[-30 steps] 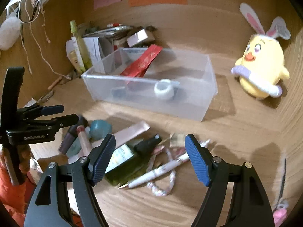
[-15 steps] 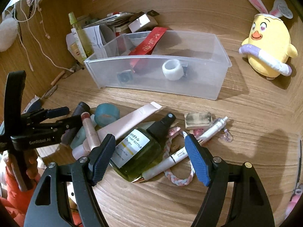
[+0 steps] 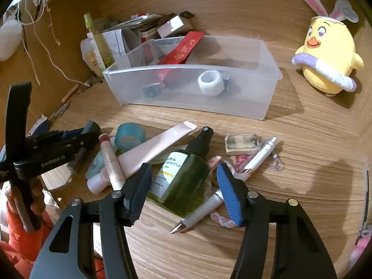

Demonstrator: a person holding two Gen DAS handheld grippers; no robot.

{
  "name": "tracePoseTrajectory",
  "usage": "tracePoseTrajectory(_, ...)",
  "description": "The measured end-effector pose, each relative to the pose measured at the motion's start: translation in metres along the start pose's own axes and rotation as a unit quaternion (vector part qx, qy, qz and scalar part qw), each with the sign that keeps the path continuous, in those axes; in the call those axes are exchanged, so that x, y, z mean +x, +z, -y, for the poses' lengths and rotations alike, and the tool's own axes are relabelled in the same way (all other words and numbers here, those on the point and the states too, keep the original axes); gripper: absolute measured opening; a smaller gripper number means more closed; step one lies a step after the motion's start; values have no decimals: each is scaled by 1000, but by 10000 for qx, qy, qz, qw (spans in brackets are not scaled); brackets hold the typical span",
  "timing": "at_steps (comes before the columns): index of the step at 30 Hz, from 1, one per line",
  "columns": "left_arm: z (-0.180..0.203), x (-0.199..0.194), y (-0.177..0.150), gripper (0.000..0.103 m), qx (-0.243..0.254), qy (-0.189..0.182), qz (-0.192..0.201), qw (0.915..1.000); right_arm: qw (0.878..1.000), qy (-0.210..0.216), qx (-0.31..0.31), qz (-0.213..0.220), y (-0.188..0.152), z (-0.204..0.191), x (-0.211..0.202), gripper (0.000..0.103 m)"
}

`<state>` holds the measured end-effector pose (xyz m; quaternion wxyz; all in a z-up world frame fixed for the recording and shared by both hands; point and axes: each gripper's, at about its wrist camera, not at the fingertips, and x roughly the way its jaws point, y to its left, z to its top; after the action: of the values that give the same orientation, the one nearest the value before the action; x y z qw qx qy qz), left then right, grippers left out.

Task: Organize objects
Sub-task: 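Grasp the dark tube with the left tool while the right tool grasps the green dropper bottle, then carry the tube and green bottle into the clear box and release them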

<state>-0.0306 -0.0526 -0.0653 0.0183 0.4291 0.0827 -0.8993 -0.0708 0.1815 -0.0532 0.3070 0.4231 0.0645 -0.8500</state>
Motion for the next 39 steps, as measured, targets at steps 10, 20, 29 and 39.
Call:
tracePoseTrajectory(10, 3, -7, 5, 25, -19, 0, 154, 9999, 9998, 45, 161, -98, 2, 3, 14, 48)
tracePoseTrajectory(20, 13, -27, 26, 25, 67, -45, 578, 9983, 9989, 23, 433, 153, 3, 15, 4, 38)
tracePoseTrajectory(29, 18, -45, 46, 25, 112, -102, 927, 9956, 9972, -82, 501, 554, 16, 27, -25, 38)
tracePoseTrajectory(39, 22, -68, 72, 25, 119, -211, 1378, 9902, 9923, -253, 466, 1121, 43, 37, -53, 38)
